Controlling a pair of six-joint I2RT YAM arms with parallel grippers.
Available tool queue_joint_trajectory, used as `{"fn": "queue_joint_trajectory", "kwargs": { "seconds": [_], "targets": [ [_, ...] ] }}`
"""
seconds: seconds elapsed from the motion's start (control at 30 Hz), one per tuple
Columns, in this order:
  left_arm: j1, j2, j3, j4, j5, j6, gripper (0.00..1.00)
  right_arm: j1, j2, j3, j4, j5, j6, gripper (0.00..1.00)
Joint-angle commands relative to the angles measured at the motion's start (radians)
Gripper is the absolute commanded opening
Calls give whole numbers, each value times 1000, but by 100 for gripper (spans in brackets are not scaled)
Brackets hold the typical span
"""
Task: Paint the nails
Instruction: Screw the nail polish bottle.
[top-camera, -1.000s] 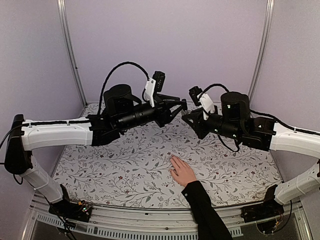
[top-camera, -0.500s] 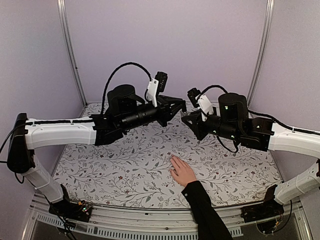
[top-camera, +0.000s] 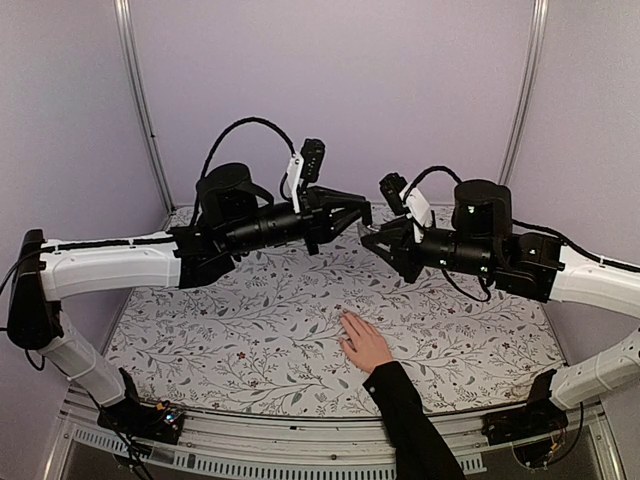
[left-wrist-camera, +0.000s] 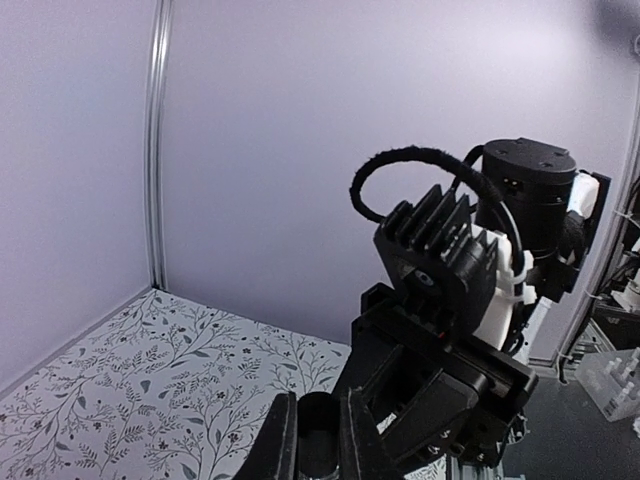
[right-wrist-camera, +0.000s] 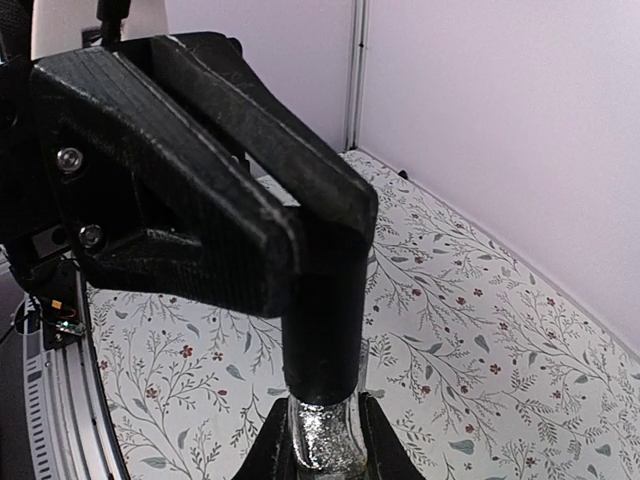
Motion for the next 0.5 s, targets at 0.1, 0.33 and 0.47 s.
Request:
{"fn": "queue_joint_trajectory", "kwargs": {
  "seconds": [0.1,0.33,0.47],
  "targets": [
    [7,-9,-58,-45,343,66,0,9,-58,15,82,-383,-89,0],
    [10,-4,-72,-47,548,91,0,9,-76,20,78,-600,-137,0],
    [12,1,-76,-45,635,110,0,9,-98,21,78,-693,-168,0]
  ]
}}
